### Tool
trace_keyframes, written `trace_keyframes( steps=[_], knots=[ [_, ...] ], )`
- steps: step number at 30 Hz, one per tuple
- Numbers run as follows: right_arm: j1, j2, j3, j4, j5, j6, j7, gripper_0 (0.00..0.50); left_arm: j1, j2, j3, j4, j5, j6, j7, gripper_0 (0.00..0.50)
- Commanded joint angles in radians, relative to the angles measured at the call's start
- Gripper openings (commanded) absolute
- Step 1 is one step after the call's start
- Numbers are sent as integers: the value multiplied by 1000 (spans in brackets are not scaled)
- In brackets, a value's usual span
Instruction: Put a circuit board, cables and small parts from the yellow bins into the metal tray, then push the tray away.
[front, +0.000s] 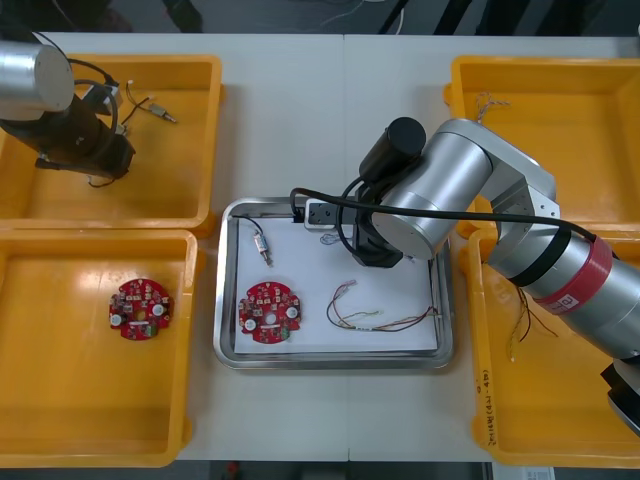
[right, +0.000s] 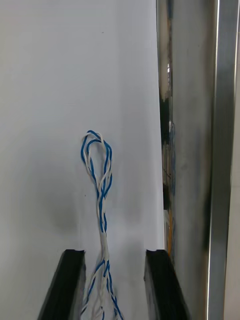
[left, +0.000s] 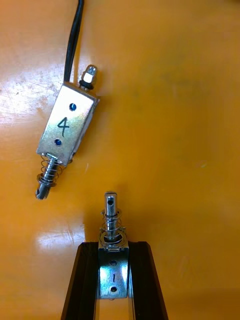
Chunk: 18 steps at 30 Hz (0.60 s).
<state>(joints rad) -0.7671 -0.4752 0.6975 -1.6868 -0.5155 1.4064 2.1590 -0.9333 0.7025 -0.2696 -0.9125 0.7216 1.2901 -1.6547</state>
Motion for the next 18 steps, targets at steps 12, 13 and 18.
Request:
trace_keyframes(
  steps=[12,13,18],
  knots=[
    [5,3,-79,-132,25,163,-21,500,99,94,138,-385,-80,224,154,0],
    [5,10,-101,-149,23,197,-22,500,113,98,148,-417,-82,242,180,0],
    [6,29,-171,-215,12,338,-28,500,165,112,181,-555,-90,334,271,0]
  ],
)
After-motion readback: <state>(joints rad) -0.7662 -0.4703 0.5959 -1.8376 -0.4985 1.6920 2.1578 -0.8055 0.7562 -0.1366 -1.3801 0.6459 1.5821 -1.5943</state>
